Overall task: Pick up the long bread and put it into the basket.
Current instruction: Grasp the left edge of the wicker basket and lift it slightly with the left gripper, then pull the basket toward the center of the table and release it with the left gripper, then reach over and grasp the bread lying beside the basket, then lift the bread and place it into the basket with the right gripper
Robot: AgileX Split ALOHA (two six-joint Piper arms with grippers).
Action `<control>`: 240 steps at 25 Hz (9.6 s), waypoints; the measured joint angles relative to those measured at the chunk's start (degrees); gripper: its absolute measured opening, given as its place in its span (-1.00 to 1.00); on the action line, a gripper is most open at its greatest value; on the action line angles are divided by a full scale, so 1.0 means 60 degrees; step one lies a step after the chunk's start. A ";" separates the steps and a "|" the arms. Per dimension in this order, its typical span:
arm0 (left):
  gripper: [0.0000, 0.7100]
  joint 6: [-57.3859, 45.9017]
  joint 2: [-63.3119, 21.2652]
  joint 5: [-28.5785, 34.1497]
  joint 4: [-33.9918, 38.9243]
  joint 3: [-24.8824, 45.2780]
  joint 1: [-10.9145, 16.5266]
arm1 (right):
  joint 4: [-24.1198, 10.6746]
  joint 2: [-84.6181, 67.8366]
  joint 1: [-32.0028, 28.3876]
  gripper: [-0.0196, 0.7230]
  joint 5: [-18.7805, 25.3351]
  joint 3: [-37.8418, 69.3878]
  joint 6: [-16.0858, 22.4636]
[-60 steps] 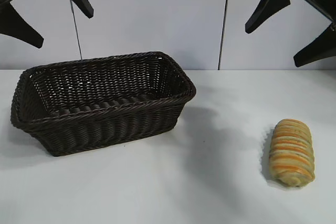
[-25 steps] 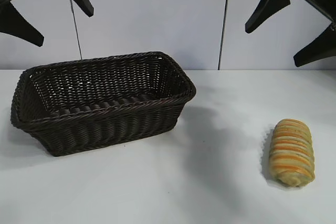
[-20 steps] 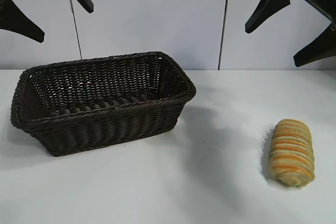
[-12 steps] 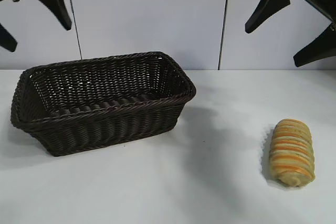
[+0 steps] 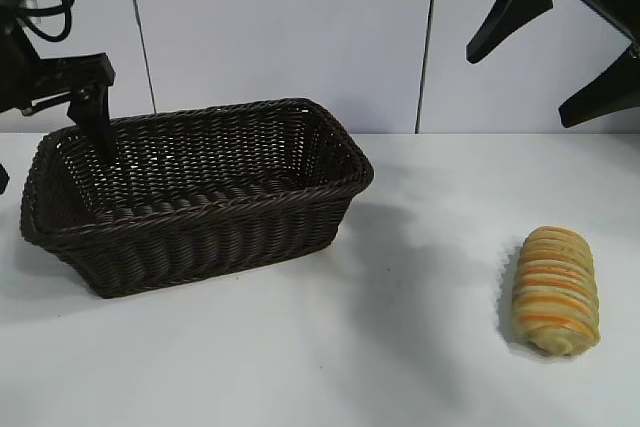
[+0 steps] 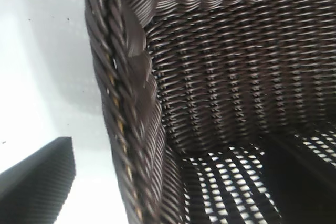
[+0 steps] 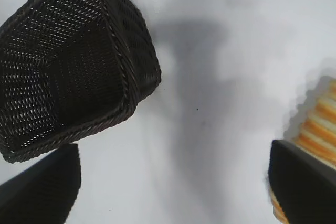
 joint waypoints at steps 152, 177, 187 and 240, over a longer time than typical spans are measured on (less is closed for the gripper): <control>0.96 0.1290 -1.7790 0.3992 0.1908 0.6996 0.2226 | 0.0073 0.0000 0.0027 0.92 0.0506 0.0000 -0.0579; 0.96 0.1513 -1.8482 0.3583 0.1916 0.7268 0.1973 | -0.3844 0.0009 0.0027 0.92 0.0679 0.0009 0.1162; 0.96 0.1563 -1.8482 0.3576 0.1916 0.7268 0.1973 | -0.4660 0.1299 0.0027 0.92 0.0192 0.0009 0.1503; 0.96 0.1581 -1.8482 0.3576 0.1908 0.7268 0.1973 | -0.5647 0.1159 0.2775 -0.67 0.0340 -0.2269 0.3507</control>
